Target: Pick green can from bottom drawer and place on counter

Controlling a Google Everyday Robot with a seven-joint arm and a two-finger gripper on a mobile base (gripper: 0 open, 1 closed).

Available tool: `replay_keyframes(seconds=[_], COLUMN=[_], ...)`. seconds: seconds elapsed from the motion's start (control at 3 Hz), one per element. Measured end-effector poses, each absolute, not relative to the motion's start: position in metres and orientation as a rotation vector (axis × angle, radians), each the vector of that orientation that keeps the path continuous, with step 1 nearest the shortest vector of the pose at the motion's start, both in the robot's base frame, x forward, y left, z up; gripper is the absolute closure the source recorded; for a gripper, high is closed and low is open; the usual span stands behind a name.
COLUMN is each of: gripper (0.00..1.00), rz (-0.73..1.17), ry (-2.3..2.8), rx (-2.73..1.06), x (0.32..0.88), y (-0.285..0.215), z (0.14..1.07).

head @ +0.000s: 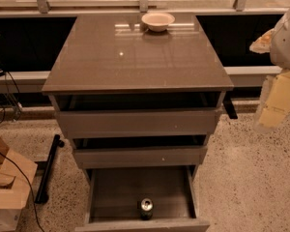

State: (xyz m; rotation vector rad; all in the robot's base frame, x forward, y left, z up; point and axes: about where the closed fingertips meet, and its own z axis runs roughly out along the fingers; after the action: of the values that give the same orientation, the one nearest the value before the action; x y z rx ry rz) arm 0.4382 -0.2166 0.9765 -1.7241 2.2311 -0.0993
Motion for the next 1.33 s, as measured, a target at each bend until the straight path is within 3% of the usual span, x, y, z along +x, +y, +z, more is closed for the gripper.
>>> replay_keyframes(seconds=[0.67,1.33], gripper=[0.00,0.00], rz=[-0.091,0.064], ry=[2.286,2.358], rx=[-1.685,-1.567], x=[0.441,0.454], y=[-0.205,-0.181], z=[0.957,0.867])
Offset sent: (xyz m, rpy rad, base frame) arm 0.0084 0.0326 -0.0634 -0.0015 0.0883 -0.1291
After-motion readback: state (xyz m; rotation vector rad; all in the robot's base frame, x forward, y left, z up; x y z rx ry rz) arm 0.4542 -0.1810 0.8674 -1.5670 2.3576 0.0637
